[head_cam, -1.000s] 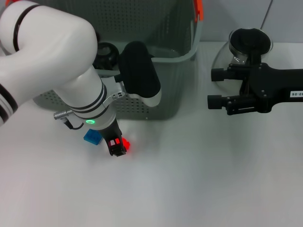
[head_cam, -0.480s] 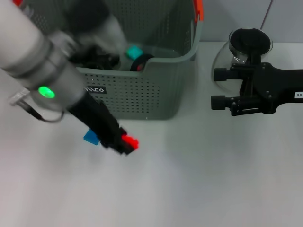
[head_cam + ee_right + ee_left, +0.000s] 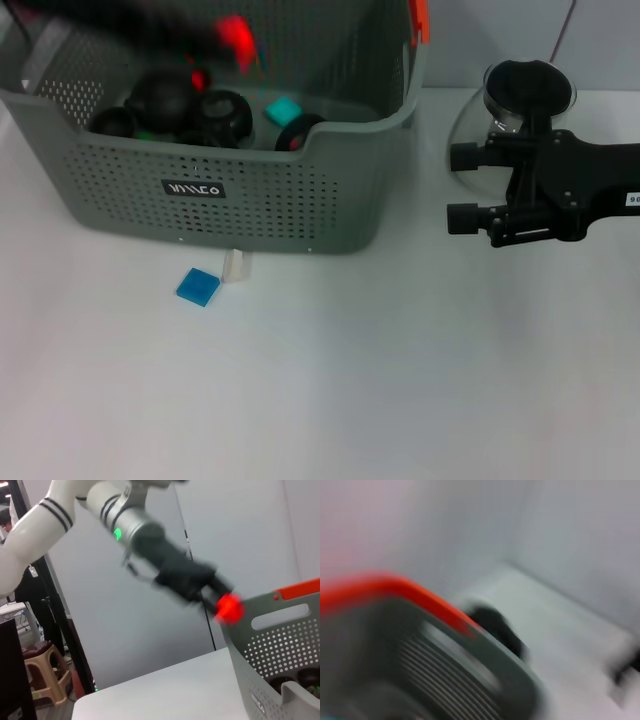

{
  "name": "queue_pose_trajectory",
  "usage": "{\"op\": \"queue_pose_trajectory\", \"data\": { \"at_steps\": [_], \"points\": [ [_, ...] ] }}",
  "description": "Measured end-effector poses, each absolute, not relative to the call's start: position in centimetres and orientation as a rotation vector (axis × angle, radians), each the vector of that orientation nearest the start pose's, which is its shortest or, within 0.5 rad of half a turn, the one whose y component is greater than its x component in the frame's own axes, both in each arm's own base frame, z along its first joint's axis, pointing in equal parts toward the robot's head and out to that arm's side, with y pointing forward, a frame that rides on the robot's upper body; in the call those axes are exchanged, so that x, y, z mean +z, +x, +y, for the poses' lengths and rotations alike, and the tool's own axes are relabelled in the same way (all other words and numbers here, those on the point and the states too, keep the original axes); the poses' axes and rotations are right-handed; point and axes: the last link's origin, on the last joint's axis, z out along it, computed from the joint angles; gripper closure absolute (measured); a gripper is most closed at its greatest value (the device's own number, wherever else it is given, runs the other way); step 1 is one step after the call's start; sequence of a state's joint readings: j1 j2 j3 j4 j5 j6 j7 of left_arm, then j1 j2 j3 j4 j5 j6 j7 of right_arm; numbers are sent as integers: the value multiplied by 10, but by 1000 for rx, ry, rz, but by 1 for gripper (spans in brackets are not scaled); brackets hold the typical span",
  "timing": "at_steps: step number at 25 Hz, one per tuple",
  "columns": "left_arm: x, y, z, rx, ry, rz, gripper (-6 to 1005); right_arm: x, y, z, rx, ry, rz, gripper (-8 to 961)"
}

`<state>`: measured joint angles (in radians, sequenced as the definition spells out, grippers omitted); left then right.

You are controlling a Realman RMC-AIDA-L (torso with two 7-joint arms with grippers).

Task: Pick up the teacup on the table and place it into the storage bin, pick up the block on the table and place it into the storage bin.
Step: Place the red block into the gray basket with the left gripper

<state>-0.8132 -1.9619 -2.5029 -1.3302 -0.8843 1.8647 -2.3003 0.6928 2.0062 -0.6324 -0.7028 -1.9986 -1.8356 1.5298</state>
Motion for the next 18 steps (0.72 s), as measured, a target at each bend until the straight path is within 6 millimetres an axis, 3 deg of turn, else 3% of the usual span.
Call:
{"op": "queue_pose_trajectory", "data": {
  "at_steps": [3,6,7,12,18],
  "points": [
    [159,-137,417,-376,-2529,-866,505,44,199,350,866,-2947,469,13],
    [160,-142,434,-373,-2463,-899,493,45,200,349,862,-2947,469,12],
    [154,-150,453,-347,-2388,-939,489,45,201,349,860,-2947,468,12],
    [130,-158,471,-218,-2321,-946,469,45,201,348,861,-2954,463,12],
    [110,-158,475,-111,-2281,-910,445,45,202,346,862,-2962,463,12]
  ]
}}
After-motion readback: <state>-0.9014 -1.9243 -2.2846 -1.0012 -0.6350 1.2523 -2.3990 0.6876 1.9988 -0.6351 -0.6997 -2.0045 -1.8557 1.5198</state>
